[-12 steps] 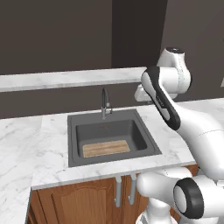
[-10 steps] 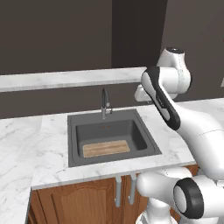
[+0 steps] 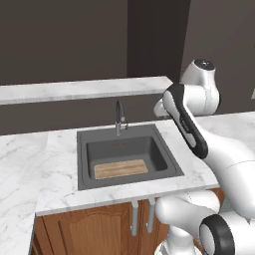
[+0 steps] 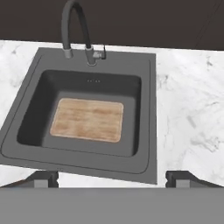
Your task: Turn on the sink faucet with hot water and rinse the cutting board for ten seconds, then turn off the faucet. Push the cutting board to reach the water if necessary.
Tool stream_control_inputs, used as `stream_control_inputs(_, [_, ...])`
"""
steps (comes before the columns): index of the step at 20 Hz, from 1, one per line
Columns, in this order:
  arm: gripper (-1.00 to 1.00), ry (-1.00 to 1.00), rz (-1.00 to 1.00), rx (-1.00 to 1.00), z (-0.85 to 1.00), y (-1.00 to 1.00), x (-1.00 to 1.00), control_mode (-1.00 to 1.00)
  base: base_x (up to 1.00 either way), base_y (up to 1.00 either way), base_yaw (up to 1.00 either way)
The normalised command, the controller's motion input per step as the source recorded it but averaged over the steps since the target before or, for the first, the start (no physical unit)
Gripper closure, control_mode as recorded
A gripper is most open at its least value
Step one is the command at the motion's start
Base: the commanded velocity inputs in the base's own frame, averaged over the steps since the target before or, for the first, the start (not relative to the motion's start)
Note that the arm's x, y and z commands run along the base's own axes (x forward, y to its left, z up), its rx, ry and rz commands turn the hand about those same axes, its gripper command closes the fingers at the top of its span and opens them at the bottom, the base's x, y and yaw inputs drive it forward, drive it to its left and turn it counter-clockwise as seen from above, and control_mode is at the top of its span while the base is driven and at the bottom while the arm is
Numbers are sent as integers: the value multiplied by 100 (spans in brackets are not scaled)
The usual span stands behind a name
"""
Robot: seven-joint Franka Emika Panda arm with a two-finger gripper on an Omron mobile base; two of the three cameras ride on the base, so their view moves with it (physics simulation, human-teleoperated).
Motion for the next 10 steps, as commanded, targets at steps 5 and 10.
stream_control_inputs(5, [-100,-28,4,1,-19,0,0,-100,0,0,0])
stream_control_inputs(10, [-100,-31,1,2,-17,-5,0,-100,0,0,0])
